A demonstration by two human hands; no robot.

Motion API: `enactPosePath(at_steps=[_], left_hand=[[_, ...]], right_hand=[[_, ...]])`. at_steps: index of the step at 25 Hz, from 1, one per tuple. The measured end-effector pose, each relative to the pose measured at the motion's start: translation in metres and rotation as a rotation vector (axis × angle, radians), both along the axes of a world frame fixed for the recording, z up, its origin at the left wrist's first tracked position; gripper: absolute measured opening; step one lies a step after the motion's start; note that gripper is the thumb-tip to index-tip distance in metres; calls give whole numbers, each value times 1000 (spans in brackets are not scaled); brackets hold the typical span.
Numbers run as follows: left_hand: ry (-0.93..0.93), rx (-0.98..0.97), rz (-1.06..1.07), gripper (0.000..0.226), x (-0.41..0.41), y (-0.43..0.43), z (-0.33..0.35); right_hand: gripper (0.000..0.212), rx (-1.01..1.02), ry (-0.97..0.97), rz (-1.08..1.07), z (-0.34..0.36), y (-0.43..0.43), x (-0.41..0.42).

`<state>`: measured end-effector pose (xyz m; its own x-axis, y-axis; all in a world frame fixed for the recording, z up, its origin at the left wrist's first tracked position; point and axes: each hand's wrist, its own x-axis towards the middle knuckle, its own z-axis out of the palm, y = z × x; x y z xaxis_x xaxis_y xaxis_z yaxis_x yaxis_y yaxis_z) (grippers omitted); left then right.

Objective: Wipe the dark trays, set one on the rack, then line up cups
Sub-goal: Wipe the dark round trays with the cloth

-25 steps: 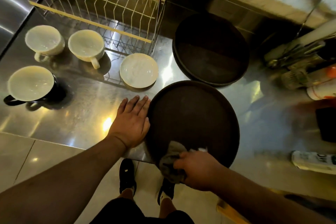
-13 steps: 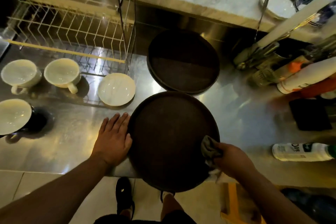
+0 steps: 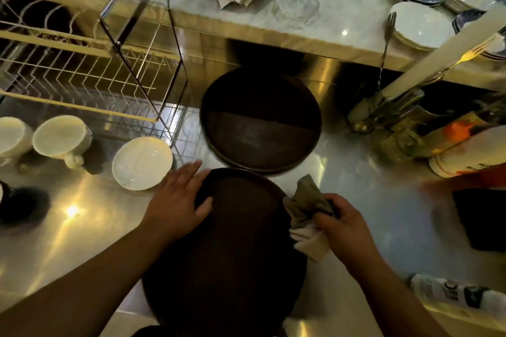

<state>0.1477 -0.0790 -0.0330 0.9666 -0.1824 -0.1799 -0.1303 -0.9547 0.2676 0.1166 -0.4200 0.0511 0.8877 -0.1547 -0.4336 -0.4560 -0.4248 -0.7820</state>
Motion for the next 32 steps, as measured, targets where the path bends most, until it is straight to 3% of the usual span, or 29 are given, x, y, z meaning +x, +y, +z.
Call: enactPosePath(at_steps=[5,12,16,21,27,30,32], left_hand=[[-83,-7,-19,79,98,-22,-20],[-46,-22,-49,74,151,-20,-50],[-119,43,-90,67,160,-20,-58],[-166,50,-91,66,161,-21,-64],[-180,75,-76,66,163,-23,-62],[-189,84,-76,66,162,-24,-60],[-186,80,-77,66,162,-25,-58]], right_hand=[[42,-57,-68,18,-1,-8,56],[34,-154,-308,-38,-16,4,188],[47,-462,-397,-23,-55,14,279],[46,-765,-165,220,-105,43,339],[33,-774,-247,515,-106,97,301],[26,-704,-339,786,-93,107,256],[26,-682,-301,966,-85,92,229]])
